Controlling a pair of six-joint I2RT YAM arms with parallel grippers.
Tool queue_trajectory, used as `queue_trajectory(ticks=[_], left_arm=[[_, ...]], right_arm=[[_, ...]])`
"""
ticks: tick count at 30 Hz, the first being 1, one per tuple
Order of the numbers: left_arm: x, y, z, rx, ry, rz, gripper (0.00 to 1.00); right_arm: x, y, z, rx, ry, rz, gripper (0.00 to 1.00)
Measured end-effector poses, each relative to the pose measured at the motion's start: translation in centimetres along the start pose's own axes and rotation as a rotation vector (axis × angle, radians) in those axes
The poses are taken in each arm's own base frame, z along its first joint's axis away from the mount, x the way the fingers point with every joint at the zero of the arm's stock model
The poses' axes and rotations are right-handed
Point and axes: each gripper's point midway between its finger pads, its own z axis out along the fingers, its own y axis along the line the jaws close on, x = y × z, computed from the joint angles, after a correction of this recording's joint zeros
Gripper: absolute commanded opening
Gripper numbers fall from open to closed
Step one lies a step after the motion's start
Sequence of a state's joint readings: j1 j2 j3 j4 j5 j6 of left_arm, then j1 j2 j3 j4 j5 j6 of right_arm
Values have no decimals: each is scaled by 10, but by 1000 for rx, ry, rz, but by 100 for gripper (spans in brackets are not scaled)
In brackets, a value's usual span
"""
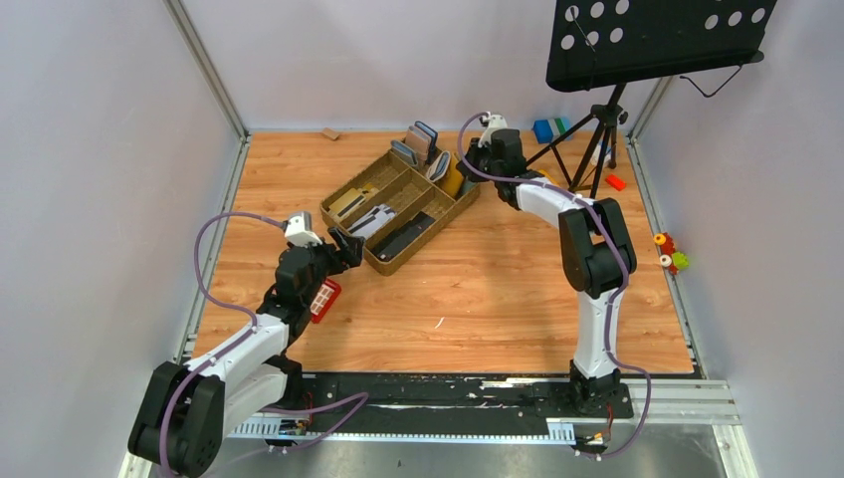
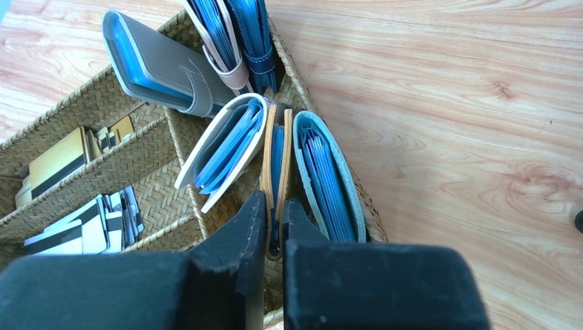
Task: Take the credit cards out of the card holder
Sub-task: Pick up the card holder from the storage box, then place the card holder at the center of the board.
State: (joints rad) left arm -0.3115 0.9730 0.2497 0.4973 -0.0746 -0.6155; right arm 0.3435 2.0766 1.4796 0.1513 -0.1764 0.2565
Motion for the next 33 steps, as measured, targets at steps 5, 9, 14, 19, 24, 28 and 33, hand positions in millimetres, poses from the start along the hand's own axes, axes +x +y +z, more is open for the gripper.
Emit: queue_trajectory(ticks=[5, 9, 14, 19, 24, 28, 33], left_arm=[[1, -2, 0, 10, 5, 0, 92], [4, -3, 0, 21, 17, 4, 92], [11, -12, 5, 68, 71, 28, 92], [15, -31, 8, 159, 105, 40, 92], [25, -54, 6, 285, 151, 44, 93], [28, -72, 3, 385, 171, 42, 93], [31, -87, 1, 456, 192, 46, 92]], right_arm=[[4, 1, -3, 3, 23, -17, 0], [-5, 8, -15, 2, 29, -38, 0], [-51, 33, -60, -21, -56, -78, 0], [-86, 55, -119, -45, -124, -101, 0], [-74, 73, -181, -104, -103, -94, 0], [-16, 74, -226, -136, -38, 4, 0], [75, 61, -253, -121, 65, 186, 18]])
